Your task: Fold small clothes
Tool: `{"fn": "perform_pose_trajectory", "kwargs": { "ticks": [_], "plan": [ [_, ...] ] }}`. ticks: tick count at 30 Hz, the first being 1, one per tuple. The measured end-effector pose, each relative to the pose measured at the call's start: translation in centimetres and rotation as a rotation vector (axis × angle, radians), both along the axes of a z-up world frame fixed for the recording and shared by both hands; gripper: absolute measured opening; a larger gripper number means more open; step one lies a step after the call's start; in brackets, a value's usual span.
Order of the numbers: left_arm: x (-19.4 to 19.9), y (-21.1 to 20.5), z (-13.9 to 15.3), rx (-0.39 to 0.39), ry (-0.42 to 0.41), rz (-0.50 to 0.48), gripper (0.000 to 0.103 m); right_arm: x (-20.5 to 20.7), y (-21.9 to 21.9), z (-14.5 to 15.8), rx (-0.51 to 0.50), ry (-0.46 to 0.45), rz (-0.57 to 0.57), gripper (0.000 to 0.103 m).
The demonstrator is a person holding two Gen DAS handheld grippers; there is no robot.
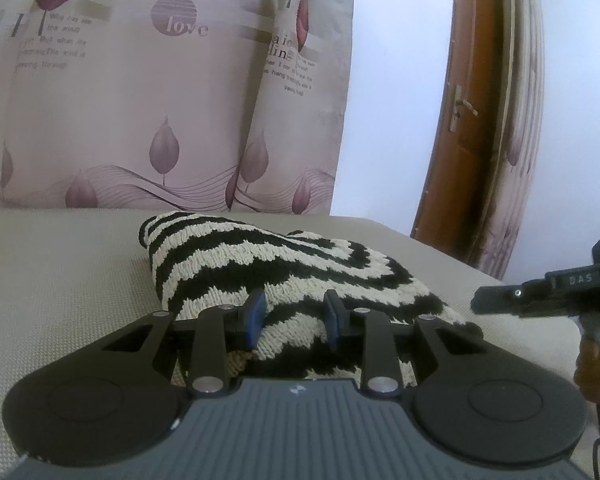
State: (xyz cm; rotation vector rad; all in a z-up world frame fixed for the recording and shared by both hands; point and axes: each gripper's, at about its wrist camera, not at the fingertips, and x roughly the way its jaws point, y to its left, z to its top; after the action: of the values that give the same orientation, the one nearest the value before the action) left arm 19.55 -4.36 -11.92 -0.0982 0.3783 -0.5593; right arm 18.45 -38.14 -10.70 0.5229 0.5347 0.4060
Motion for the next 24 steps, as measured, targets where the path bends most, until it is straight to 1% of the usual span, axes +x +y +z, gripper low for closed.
{"fn": "perform_pose_trajectory", "kwargs": {
  "ticks": [2, 3, 4, 6, 10, 13, 14, 16, 17, 19, 20, 21, 22, 24],
  "plan": [
    [0.0, 0.1, 0.0, -0.008, 0.004, -0.001, 0.035, 0.6, 0.0, -0.2, 0.028, 0.021, 0.019, 0.028],
    [0.1, 0.1, 0.0, -0.009, 0.005, -0.001, 0.035, 0.9, 0.3, -0.2, 0.033, 0.025, 0.022, 0.035],
    [0.1, 0.1, 0.0, -0.008, 0.004, -0.001, 0.035, 1.4, 0.7, -0.2, 0.023, 0.030, 0.022, 0.046],
    [0.1, 0.1, 0.0, -0.009, 0.005, -0.002, 0.035, 2.7, 1.7, -0.4, 0.000, 0.043, 0.033, 0.056],
    [0.2, 0.1, 0.0, -0.014, 0.009, 0.001, 0.036, 4.6, 2.7, -1.0, -0.024, 0.087, 0.034, 0.056],
    [0.1, -0.2, 0.0, 0.001, 0.003, 0.008, 0.036, 5.9, 3.4, -1.4, -0.067, 0.107, 0.025, 0.057],
    [0.1, -0.2, 0.0, 0.007, 0.001, 0.010, 0.036, 6.4, 3.6, -1.7, -0.066, 0.115, 0.024, 0.058],
    [0.0, -0.3, 0.0, 0.012, 0.000, 0.014, 0.036, 7.3, 3.7, -2.4, -0.043, 0.137, 0.030, 0.065],
    [0.1, -0.3, 0.0, 0.013, 0.001, 0.016, 0.036, 7.7, 3.9, -2.7, -0.029, 0.149, 0.039, 0.065],
    [0.1, -0.3, 0.0, 0.014, 0.001, 0.020, 0.036, 8.1, 4.3, -2.8, -0.015, 0.145, 0.077, 0.064],
    [0.1, -0.3, 0.0, 0.015, 0.001, 0.021, 0.036, 8.2, 5.0, -2.8, -0.038, 0.144, 0.106, 0.064],
    [0.1, -0.3, 0.0, 0.015, 0.002, 0.022, 0.036, 8.2, 5.6, -2.6, -0.077, 0.135, 0.113, 0.065],
    [0.1, -0.4, 0.0, 0.014, 0.002, 0.023, 0.036, 8.2, 5.8, -2.5, -0.094, 0.131, 0.118, 0.065],
    [0.1, -0.4, 0.0, 0.015, 0.002, 0.025, 0.036, 8.7, 5.4, -2.7, -0.064, 0.144, 0.121, 0.063]
  ]
}}
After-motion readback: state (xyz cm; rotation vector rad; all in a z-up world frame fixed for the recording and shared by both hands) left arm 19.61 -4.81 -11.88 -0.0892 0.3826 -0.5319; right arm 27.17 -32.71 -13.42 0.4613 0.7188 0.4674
